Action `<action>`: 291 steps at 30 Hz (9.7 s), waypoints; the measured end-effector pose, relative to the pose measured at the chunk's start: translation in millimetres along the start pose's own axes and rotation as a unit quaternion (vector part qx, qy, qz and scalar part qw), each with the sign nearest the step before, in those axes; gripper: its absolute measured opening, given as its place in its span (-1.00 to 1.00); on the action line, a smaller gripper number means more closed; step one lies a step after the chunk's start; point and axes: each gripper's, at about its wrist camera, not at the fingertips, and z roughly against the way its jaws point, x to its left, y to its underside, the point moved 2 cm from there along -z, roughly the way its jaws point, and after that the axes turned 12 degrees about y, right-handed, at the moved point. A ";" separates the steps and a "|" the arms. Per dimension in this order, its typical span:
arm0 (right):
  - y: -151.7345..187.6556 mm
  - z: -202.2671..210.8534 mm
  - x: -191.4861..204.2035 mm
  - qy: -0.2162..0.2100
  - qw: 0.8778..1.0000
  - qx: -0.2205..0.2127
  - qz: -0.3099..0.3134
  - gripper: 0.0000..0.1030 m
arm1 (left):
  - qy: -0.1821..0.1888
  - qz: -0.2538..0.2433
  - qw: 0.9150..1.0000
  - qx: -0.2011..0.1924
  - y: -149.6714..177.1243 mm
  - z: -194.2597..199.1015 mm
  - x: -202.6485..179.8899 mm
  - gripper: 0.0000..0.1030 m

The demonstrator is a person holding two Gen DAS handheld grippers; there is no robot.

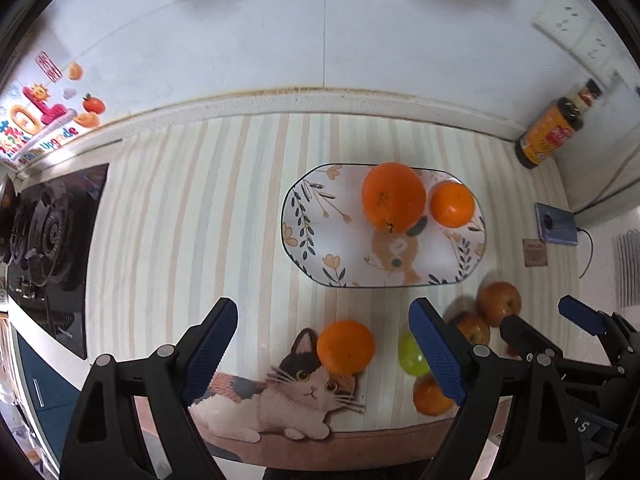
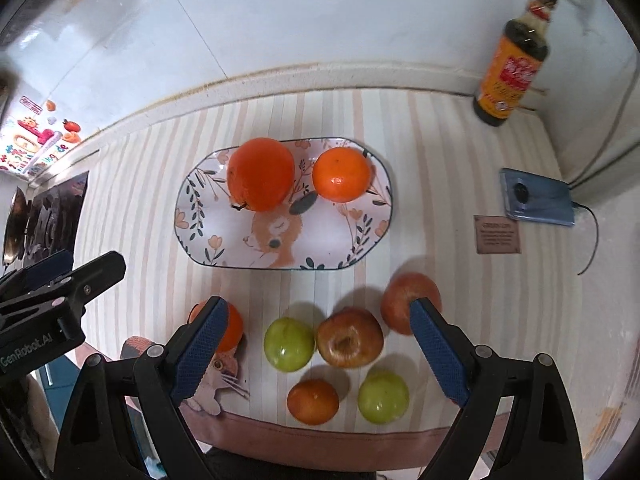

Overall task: Organize fruits
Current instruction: 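Withdraw both tools from the plate toward the remaining fruit, then grasp an orange with the left tool while the right tool grasps a green apple, then place the orange and green apple on the plate and open both tools, then withdraw both tools from the plate, then grasp a small orange with the left tool while the right tool grasps a brown apple, then place the small orange and brown apple on the plate, opening both tools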

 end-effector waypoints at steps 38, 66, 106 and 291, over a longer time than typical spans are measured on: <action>76.2 -51.5 -6.9 -0.100 0.989 0.072 -0.082 0.63 | 0.013 0.026 0.995 0.099 70.7 -84.3 24.3 0.70; 70.2 -142.3 50.7 -0.084 0.982 0.141 -0.095 0.11 | 0.066 0.071 0.985 0.143 99.8 -131.6 58.3 0.21; -56.2 -131.5 1.7 -0.046 0.993 0.081 -0.071 0.11 | 0.066 0.017 0.993 0.099 -92.3 -115.3 49.5 0.21; -44.5 -151.9 111.2 -0.227 0.961 0.132 -0.086 0.76 | 0.087 0.081 0.977 0.177 -68.8 -163.3 76.9 0.10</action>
